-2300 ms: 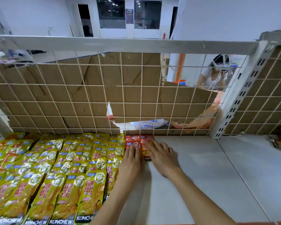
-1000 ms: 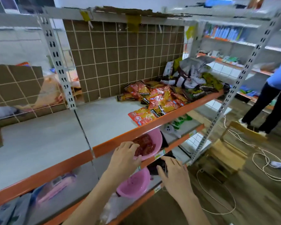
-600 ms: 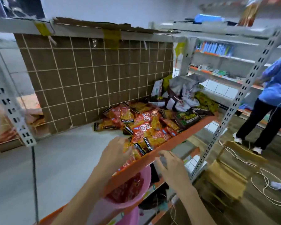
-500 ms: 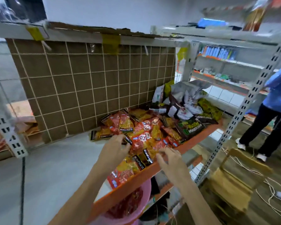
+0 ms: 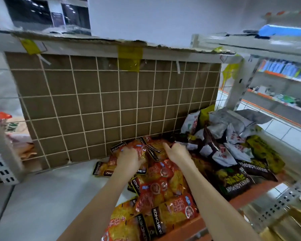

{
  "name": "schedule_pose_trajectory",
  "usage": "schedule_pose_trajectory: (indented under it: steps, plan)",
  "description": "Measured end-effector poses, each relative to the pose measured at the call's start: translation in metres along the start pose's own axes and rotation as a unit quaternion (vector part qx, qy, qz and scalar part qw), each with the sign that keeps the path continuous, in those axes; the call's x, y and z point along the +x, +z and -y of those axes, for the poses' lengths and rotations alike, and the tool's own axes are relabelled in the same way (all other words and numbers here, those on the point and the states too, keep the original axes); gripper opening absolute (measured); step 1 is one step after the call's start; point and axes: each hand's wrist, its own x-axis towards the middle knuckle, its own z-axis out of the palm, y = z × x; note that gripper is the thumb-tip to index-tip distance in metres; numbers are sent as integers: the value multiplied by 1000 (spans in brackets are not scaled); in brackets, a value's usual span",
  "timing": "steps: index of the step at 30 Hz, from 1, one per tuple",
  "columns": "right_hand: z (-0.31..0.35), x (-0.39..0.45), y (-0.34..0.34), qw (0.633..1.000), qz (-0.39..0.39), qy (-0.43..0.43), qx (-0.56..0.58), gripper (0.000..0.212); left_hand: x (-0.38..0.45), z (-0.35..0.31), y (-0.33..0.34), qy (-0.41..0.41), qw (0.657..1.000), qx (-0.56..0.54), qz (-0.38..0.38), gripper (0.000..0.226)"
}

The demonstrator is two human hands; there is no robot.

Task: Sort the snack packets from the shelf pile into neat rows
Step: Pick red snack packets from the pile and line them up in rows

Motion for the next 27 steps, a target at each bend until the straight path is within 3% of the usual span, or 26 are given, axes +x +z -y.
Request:
schedule_pose_trajectory:
  steps: [2,5,9,14,19,22,27]
  plan:
    - [8,17,4,998,36,6,-52,63,8,-3,3,-30,999,8,8,62]
    - [11,33,10,993,49,-19,-106,57,19,-4,5,-75,997,-7,16,70]
    - [7,46,14,994,61,-17,-86,54,24,-2,4,-102,992,-68,21,47]
    - [2,48,13,998,64,7,16,59,25,1,6,-120,985,-124,15,38]
    - [0,52,17,987,57,-36,146,37,18,7,7,-115,975,-185,-36,26]
    - [5,49,15,973,60,-73,213,24,7,14,3,-123,957,-253,-74,25]
    - [15,26,8,921,99,-116,357,32,-15,24,-5,-145,906,-374,-133,19]
